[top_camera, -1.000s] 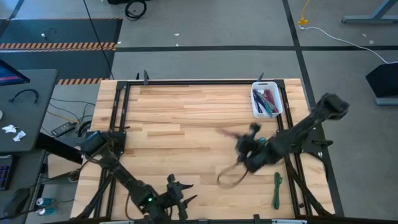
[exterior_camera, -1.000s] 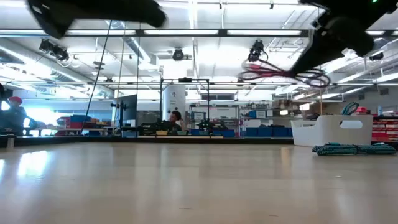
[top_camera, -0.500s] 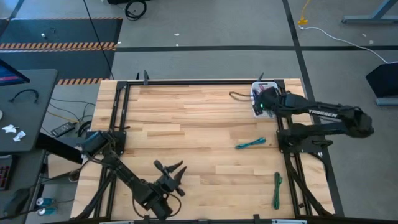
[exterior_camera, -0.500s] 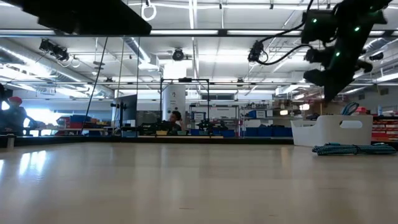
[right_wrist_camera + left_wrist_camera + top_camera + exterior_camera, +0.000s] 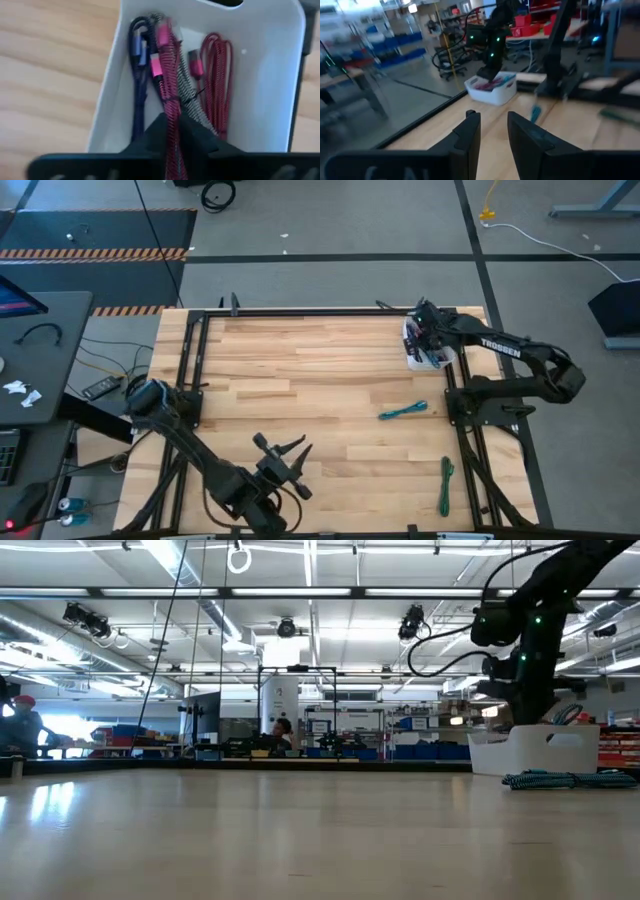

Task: Pick and place USB-C Cables
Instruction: Put the black pink charger cable into the bin, then put the black blue charger cable into the bin

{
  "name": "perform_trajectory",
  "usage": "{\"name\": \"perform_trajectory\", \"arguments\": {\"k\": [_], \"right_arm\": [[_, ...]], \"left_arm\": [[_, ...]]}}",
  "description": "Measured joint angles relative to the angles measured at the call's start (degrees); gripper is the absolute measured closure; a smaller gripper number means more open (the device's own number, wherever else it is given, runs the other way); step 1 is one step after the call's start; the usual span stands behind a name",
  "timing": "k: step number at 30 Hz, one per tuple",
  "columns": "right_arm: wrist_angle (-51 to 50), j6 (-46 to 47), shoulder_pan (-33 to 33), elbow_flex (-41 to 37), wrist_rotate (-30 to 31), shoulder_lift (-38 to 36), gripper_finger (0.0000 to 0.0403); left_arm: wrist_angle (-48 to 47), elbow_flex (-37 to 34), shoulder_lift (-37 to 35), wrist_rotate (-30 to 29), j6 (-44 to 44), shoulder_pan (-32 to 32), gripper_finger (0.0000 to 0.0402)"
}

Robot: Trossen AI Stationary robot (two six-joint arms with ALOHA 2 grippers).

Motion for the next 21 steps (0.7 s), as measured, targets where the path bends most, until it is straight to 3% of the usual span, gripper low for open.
{"name": "perform_trajectory", "arguments": {"k": [4,9,15,18,21], "right_arm": [[-4.3,-1.2,-0.5,5.8,-4.3,-1.0,0.028],[-7.0,1.5,3.0,16.4,-9.9,-3.8,0.0227],[-6.4,6.1,12.9,28.9,-8.7,-6.8,0.0222],[-4.0,7.5,20.3,31.7,-8.8,-8.1,0.0226],[-2.0,8.1,29.1,31.4,-8.9,-9.2,0.0228]], "left_arm": [[-4.8,8.0,-3.7,3.7,-0.6,1.3,0.0299],[-22.5,14.8,-11.3,10.4,-2.6,1.5,0.0299],[-35.1,15.1,-20.8,17.2,-3.9,2.8,0.0299],[-34.3,15.2,-23.1,25.1,0.7,8.7,0.0299],[-28.6,14.9,-21.7,36.9,12.1,18.1,0.0299]]}}
